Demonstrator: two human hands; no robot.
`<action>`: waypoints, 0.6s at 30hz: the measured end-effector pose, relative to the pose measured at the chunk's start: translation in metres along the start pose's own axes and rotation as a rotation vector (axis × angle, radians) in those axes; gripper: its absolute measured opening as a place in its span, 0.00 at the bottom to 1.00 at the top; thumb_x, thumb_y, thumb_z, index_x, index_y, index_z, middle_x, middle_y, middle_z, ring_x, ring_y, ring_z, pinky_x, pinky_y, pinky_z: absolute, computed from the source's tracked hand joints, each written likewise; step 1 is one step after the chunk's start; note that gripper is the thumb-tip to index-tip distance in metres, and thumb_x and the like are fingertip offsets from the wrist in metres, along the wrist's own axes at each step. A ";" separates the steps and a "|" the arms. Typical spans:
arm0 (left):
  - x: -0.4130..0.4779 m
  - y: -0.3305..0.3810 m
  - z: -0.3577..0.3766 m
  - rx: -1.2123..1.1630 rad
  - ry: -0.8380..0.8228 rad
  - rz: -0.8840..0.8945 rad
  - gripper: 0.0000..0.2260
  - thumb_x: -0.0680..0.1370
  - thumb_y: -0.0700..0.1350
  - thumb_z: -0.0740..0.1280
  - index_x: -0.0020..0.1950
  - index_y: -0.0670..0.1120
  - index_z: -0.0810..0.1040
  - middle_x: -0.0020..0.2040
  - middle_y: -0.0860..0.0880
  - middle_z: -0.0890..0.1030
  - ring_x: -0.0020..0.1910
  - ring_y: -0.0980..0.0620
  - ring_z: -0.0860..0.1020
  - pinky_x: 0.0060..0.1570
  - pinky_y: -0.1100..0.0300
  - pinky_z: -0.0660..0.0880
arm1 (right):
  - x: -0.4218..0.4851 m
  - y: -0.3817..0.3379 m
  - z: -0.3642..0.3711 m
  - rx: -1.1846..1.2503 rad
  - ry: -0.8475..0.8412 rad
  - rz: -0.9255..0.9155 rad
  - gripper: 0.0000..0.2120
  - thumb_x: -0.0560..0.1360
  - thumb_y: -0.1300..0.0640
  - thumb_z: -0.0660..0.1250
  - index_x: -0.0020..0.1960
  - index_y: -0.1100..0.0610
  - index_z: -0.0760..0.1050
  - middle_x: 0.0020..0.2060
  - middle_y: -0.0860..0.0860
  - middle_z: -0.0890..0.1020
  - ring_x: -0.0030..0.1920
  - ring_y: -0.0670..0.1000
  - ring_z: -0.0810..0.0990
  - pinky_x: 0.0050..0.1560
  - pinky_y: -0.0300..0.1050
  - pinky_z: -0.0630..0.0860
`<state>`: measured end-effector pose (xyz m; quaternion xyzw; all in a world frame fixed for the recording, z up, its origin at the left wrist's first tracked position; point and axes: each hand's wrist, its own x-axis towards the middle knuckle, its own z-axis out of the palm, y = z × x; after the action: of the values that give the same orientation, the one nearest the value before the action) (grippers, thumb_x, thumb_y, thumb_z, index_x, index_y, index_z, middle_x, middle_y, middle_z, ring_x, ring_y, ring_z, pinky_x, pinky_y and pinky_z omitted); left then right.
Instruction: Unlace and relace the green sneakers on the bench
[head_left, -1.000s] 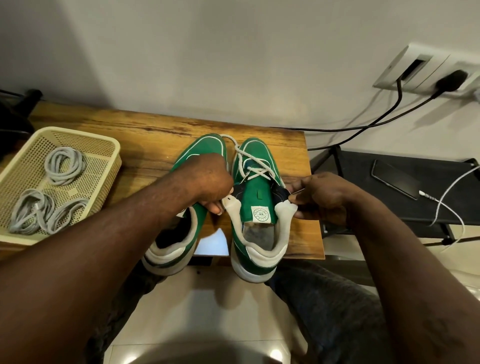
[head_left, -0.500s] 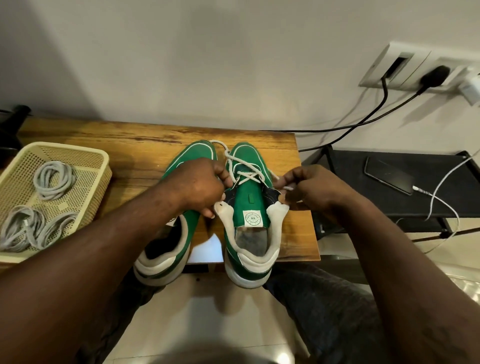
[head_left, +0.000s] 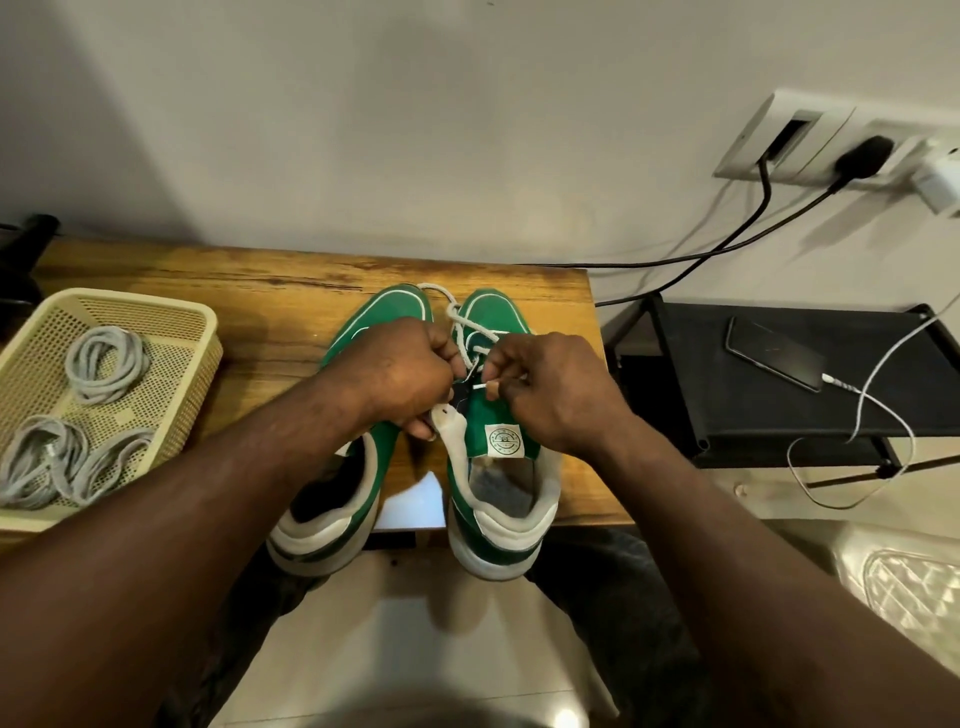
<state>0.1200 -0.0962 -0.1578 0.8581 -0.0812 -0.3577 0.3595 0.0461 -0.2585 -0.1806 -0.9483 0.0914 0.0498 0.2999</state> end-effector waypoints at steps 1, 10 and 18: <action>0.000 0.000 0.000 -0.001 -0.004 -0.011 0.08 0.81 0.35 0.68 0.52 0.48 0.81 0.46 0.43 0.84 0.38 0.45 0.87 0.45 0.47 0.86 | 0.000 0.000 0.003 -0.006 0.004 0.004 0.08 0.76 0.61 0.71 0.45 0.48 0.82 0.39 0.44 0.85 0.43 0.45 0.82 0.46 0.47 0.80; 0.002 0.000 0.003 0.031 0.005 0.018 0.13 0.81 0.34 0.68 0.53 0.53 0.80 0.49 0.45 0.83 0.35 0.46 0.87 0.40 0.50 0.86 | -0.004 -0.009 0.019 -0.154 0.089 0.095 0.04 0.75 0.53 0.71 0.44 0.44 0.80 0.48 0.50 0.82 0.51 0.51 0.77 0.38 0.43 0.70; 0.005 -0.007 0.003 0.207 -0.021 0.118 0.14 0.80 0.33 0.68 0.54 0.52 0.78 0.49 0.45 0.83 0.36 0.46 0.87 0.41 0.45 0.86 | -0.013 -0.022 0.024 -0.246 0.080 0.084 0.07 0.74 0.54 0.67 0.50 0.50 0.83 0.45 0.49 0.83 0.56 0.54 0.74 0.59 0.56 0.74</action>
<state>0.1205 -0.0952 -0.1666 0.8806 -0.1718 -0.3344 0.2884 0.0372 -0.2249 -0.1857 -0.9744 0.1363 0.0353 0.1753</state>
